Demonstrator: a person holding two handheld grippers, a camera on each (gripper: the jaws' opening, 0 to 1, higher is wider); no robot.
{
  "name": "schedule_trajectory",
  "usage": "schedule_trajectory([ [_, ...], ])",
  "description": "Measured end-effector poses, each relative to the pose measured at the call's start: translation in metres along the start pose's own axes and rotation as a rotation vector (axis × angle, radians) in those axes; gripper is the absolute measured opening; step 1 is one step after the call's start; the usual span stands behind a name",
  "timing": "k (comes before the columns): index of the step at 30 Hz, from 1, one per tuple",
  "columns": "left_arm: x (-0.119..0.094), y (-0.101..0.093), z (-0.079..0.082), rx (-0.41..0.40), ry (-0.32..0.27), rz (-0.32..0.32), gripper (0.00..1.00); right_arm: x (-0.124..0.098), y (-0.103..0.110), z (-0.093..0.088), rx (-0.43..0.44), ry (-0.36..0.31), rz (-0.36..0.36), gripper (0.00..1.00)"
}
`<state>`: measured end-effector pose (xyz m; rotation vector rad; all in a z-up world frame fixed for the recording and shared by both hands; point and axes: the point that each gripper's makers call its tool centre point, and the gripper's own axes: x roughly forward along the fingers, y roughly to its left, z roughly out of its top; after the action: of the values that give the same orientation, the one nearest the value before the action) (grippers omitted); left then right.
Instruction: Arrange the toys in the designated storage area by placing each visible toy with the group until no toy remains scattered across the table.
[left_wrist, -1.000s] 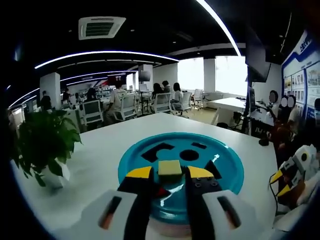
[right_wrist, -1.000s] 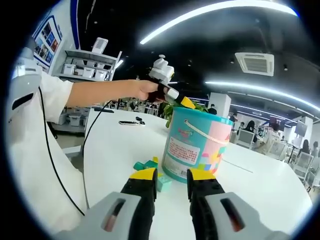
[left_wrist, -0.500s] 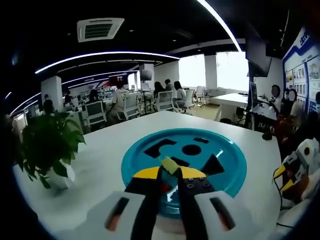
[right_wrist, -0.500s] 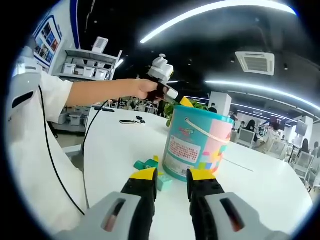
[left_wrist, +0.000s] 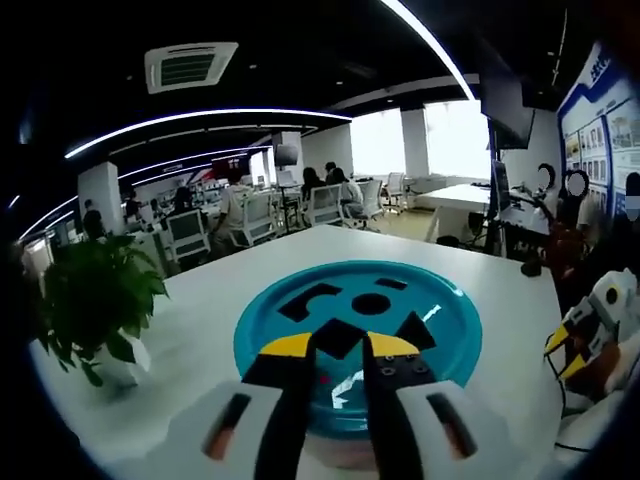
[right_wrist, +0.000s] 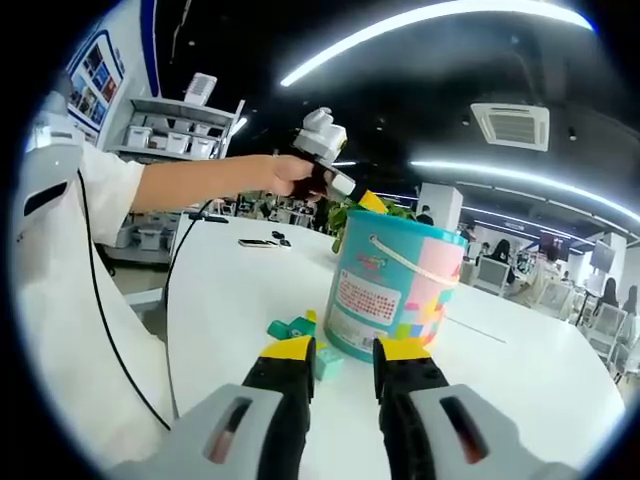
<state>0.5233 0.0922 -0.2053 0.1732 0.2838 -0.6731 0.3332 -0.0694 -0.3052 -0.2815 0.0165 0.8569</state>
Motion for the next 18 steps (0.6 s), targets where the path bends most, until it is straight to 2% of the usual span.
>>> schedule_trajectory([
  [4, -0.010, -0.002, 0.003, -0.018, -0.036, -0.009, 0.31, 0.000, 0.000, 0.001, 0.008, -0.008, 0.000, 0.23],
  [6, -0.019, -0.009, 0.012, -0.010, -0.113, -0.036, 0.32, 0.000, 0.000, 0.000, 0.002, -0.004, -0.001, 0.23],
  [7, -0.024, -0.012, 0.013, -0.009, -0.133, -0.047, 0.32, 0.000, 0.000, -0.001, 0.002, -0.001, -0.002, 0.23],
  [11, -0.050, -0.019, 0.008, -0.011, -0.180, -0.038, 0.32, 0.001, 0.001, -0.001, 0.001, 0.000, -0.001, 0.23],
  [15, -0.066, -0.024, -0.002, 0.007, -0.208, -0.022, 0.32, 0.003, 0.002, -0.001, -0.001, 0.003, 0.003, 0.23],
  [18, -0.074, -0.030, -0.014, 0.017, -0.204, -0.036, 0.33, 0.003, 0.004, -0.001, -0.006, 0.005, 0.005, 0.23],
])
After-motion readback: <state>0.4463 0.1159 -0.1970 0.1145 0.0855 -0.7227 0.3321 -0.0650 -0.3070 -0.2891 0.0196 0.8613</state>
